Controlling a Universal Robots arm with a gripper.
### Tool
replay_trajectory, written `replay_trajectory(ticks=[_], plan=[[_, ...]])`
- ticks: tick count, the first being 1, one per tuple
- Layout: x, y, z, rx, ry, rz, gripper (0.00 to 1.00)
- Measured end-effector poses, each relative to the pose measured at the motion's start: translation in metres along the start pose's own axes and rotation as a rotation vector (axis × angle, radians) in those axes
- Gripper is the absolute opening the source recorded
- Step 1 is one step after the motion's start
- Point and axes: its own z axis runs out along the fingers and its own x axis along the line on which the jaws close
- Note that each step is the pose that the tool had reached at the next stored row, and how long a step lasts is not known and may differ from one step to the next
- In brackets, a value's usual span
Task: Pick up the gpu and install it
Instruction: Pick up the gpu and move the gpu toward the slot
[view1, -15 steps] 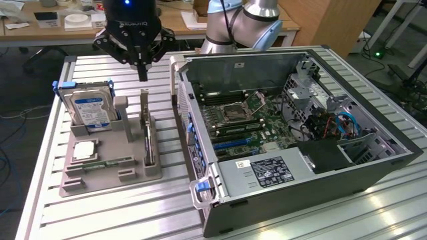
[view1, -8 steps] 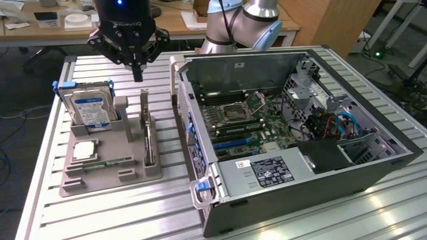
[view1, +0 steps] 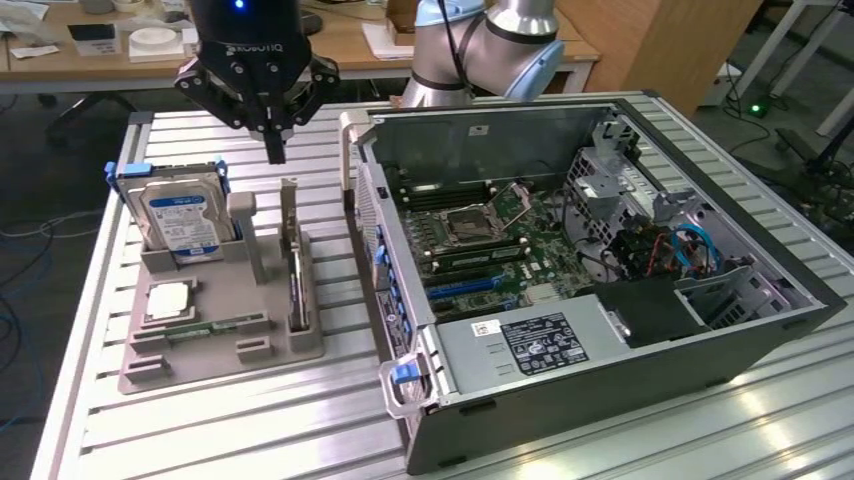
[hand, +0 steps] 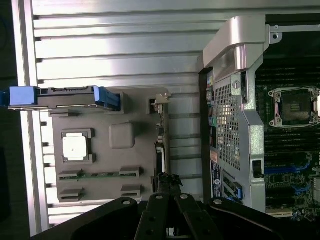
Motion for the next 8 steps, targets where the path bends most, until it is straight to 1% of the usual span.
replay_trajectory(ticks=[5, 6, 7, 8], plan=[[0.0, 0.0, 0.0, -0.0001, 0.0, 0.0, 0.11], [0.0, 0.0, 0.0, 0.0, 0.0, 0.0, 0.17], [0.0, 0.0, 0.0, 0.0, -0.0001, 0.0, 0.17], [0.0, 0.0, 0.0, 0.0, -0.0001, 0.0, 0.23]])
